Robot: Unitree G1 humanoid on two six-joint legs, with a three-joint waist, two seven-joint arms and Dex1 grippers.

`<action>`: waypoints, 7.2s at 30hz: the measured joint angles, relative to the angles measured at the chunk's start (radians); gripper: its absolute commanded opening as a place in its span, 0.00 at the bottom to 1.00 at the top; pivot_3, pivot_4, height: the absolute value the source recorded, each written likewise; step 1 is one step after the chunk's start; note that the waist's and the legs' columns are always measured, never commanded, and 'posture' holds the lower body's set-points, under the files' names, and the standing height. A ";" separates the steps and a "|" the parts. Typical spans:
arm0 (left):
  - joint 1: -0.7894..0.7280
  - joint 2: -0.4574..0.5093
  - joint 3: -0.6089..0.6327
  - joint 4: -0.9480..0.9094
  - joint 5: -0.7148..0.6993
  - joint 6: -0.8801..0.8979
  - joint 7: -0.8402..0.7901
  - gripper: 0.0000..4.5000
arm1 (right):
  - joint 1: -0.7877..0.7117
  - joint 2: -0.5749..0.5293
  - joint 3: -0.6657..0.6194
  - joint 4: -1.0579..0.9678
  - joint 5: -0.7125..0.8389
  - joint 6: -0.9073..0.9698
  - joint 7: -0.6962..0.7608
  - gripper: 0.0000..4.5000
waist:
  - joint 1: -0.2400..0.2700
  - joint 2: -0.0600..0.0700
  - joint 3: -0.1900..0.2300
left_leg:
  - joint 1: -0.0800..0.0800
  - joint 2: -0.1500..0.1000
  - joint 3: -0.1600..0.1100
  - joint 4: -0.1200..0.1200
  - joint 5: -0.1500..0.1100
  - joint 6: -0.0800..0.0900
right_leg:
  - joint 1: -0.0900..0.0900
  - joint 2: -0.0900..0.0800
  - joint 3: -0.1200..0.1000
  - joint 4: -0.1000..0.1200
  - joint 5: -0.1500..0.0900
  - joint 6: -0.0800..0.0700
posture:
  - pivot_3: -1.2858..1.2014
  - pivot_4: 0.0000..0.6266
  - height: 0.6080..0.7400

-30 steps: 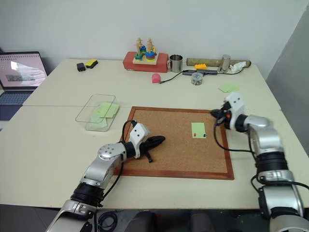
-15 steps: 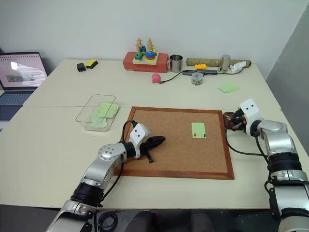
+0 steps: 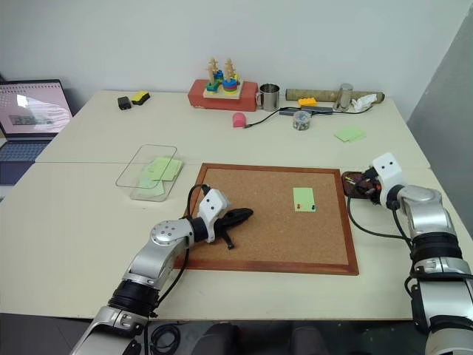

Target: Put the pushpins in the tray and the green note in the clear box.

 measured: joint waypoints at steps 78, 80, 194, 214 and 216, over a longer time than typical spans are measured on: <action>0.001 0.006 -0.012 -0.003 0.013 -0.015 -0.003 0.00 | 0.239 0.126 0.017 -0.559 0.275 0.113 0.164 0.01 | 0.001 0.001 -0.001 | -0.003 0.000 -0.002 0.000 0.000 0.000 | 0.000 0.000 -0.002 -0.004 -0.001 0.002 | 0.52 0.24 1.00; 0.000 0.006 -0.012 -0.003 0.013 -0.015 -0.003 0.00 | 0.220 0.106 0.014 -0.534 0.260 0.113 0.131 0.01 | 0.000 0.002 -0.001 | -0.003 0.000 -0.002 0.000 0.000 0.000 | 0.000 0.000 -0.001 -0.004 -0.001 0.002 | 0.52 0.24 1.00; 0.000 -0.008 -0.018 0.009 0.034 -0.037 -0.011 0.00 | 0.288 0.193 0.123 -0.489 0.158 -0.022 0.130 0.02 | 0.005 0.007 -0.004 | -0.007 0.000 -0.002 -0.001 0.000 0.000 | -0.001 -0.001 -0.002 -0.011 0.002 0.005 | 0.52 0.24 1.00; 0.016 -0.029 0.125 -0.226 -0.279 0.321 -0.053 0.33 | 0.226 0.070 0.171 -0.798 0.050 -0.199 0.178 0.00 | -0.001 0.001 0.001 | -0.014 0.002 -0.003 0.000 0.000 0.000 | -0.008 0.000 -0.003 -0.009 0.003 0.004 | 0.52 0.24 1.00; -0.005 -0.047 0.198 -0.292 -0.389 0.413 -0.018 0.40 | 0.226 0.070 0.181 -0.800 0.030 -0.242 0.175 0.00 | -0.001 0.001 0.001 | -0.014 0.002 -0.003 -0.001 0.000 0.000 | -0.008 0.000 -0.004 -0.009 0.003 0.004 | 0.52 0.24 1.00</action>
